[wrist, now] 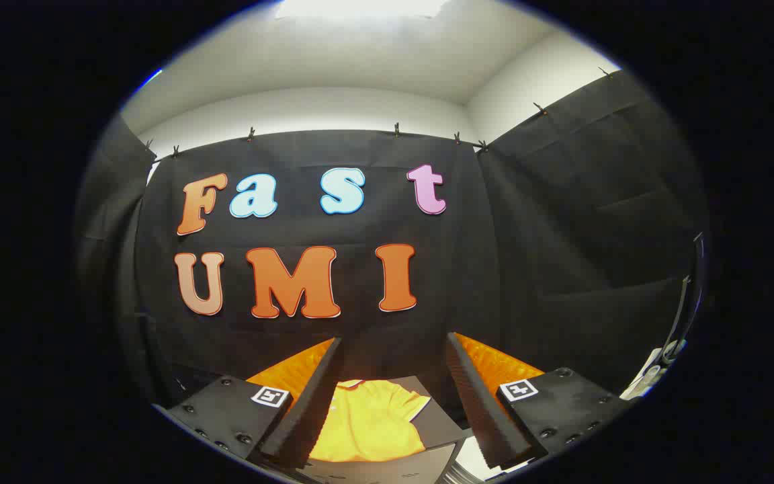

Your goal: Put the clothes into the washing machine and then close the washing machine lid.

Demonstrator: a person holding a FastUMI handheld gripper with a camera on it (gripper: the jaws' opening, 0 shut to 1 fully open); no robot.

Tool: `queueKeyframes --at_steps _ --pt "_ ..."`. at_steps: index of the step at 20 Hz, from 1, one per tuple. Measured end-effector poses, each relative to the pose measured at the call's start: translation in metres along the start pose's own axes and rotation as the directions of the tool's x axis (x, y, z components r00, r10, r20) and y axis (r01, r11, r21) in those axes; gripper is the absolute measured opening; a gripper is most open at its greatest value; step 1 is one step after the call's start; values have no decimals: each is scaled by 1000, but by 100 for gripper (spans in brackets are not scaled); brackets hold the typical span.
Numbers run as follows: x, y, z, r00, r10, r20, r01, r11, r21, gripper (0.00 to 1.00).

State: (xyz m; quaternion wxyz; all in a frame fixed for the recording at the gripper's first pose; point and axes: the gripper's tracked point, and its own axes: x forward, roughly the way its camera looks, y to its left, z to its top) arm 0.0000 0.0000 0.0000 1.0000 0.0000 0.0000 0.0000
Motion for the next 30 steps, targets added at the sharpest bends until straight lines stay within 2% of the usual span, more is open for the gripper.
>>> queueKeyframes --at_steps 7,12,17,22,30 --pt "6 -8 11 1000 -20 2 20 1000 -13 98" --pt "7 1 2 1000 -12 -8 12 1000 -15 98" --pt "9 5 -3 1000 -1 -27 0 999 -37 98" --pt "13 22 -4 999 38 -18 -38 999 8 98" --pt "19 21 -6 1000 8 -24 -8 1000 13 98"
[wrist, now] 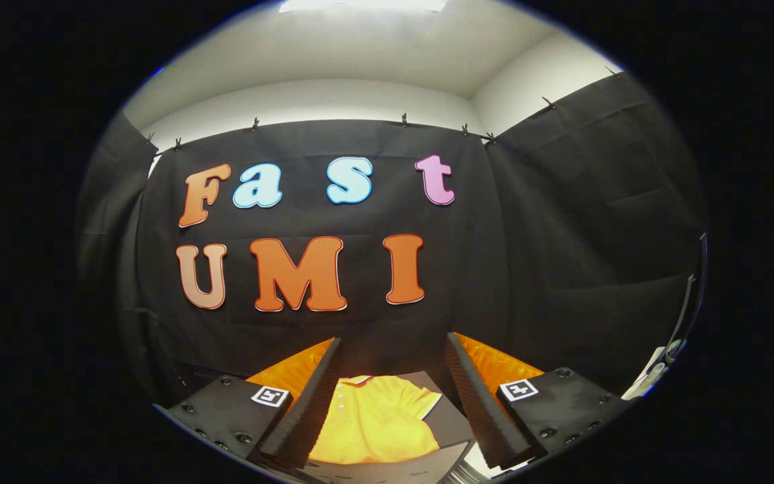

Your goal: Put the clothes into the washing machine and then close the washing machine lid.

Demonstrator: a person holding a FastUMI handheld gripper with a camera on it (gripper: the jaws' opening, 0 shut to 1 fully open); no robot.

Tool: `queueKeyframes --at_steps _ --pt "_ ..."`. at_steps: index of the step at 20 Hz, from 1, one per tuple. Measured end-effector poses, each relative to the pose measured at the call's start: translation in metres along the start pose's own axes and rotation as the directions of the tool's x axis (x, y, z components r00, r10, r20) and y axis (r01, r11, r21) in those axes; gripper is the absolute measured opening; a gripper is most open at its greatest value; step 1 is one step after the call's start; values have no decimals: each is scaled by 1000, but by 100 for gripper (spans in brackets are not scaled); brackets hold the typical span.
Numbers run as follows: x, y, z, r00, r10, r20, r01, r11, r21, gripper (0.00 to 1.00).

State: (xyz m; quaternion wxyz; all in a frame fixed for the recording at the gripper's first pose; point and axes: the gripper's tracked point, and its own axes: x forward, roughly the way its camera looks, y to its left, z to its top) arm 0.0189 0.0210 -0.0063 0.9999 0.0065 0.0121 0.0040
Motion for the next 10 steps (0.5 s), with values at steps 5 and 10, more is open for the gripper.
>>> queueKeyframes --at_steps 5,10 --pt "-4 33 28 984 109 138 -128 982 139 97" --pt "23 20 13 998 36 44 -37 999 20 98"
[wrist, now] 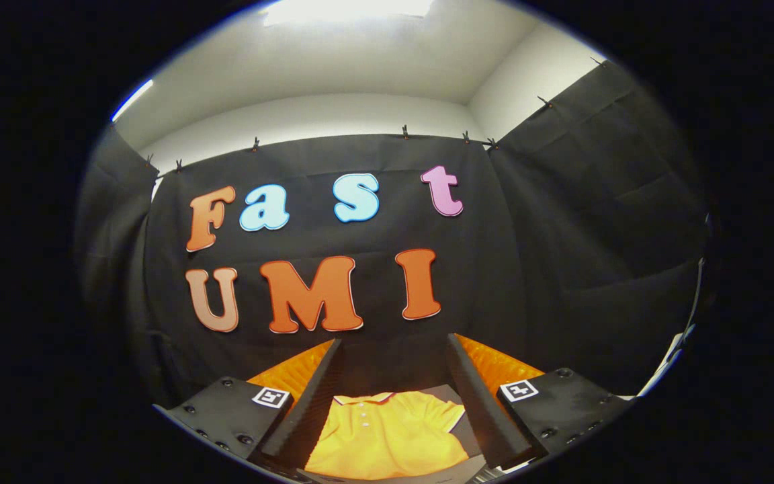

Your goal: Put the clothes into the washing machine and then close the washing machine lid.

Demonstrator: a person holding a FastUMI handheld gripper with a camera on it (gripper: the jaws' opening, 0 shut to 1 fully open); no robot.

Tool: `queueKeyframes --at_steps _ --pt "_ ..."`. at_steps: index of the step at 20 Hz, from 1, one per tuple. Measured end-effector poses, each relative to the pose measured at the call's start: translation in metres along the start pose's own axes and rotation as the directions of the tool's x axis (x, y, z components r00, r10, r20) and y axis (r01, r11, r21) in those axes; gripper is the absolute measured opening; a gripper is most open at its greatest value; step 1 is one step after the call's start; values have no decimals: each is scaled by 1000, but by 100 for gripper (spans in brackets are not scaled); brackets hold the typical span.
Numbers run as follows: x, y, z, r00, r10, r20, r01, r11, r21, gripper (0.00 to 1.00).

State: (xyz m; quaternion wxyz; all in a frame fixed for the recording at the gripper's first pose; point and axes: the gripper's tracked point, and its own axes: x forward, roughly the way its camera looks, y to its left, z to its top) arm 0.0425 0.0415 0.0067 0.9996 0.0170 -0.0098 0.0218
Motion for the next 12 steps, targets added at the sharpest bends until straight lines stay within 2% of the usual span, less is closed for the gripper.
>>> queueKeyframes --at_steps 6,8,10,12 --pt "46 20 -40 989 4 -150 -15 997 -75 98" --pt "61 35 -61 978 38 -206 -52 997 -59 98" --pt "80 47 -86 959 77 -273 -87 996 -27 98" --pt "95 51 -118 925 102 -365 -109 994 2 98"
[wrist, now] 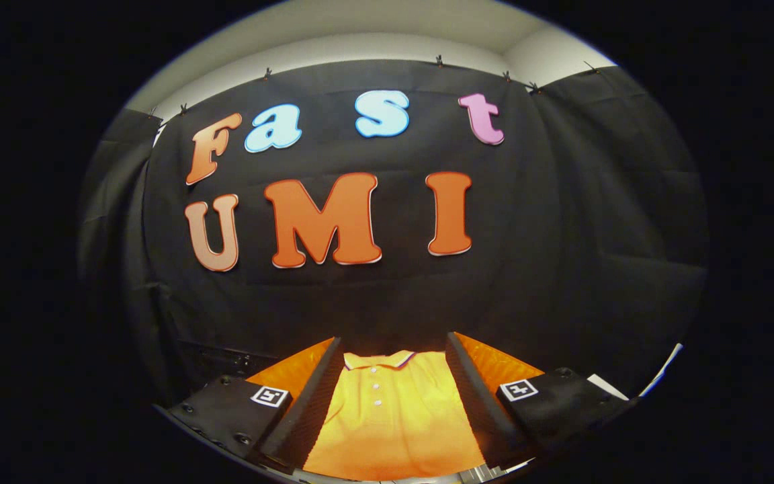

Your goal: Put the clothes into the washing machine and then close the washing machine lid.

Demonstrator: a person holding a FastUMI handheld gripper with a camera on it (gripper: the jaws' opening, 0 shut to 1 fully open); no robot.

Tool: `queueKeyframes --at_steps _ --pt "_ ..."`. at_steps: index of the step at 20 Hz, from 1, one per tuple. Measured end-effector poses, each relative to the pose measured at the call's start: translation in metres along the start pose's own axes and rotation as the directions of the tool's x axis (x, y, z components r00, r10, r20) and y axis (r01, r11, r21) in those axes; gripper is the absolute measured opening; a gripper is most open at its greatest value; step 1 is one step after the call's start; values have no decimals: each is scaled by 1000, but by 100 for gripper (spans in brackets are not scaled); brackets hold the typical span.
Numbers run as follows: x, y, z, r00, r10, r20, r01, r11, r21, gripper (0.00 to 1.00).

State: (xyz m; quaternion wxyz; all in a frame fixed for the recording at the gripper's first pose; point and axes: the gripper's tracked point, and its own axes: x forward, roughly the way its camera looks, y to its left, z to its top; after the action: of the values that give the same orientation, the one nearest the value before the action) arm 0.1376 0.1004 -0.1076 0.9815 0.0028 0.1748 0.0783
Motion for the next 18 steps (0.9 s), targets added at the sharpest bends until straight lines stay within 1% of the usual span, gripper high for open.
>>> queueKeyframes --at_steps 3,6,8,10,14,18 --pt "31 4 -35 991 38 -131 -34 999 31 99" --pt "52 6 -64 970 59 -238 -48 997 54 99" --pt "63 10 -82 951 80 -300 -66 996 57 99" --pt "69 18 -102 917 102 -385 -88 995 55 99" --pt "85 22 -123 883 104 -457 -84 994 64 99" --pt "98 18 -140 871 75 -485 -66 997 34 99"
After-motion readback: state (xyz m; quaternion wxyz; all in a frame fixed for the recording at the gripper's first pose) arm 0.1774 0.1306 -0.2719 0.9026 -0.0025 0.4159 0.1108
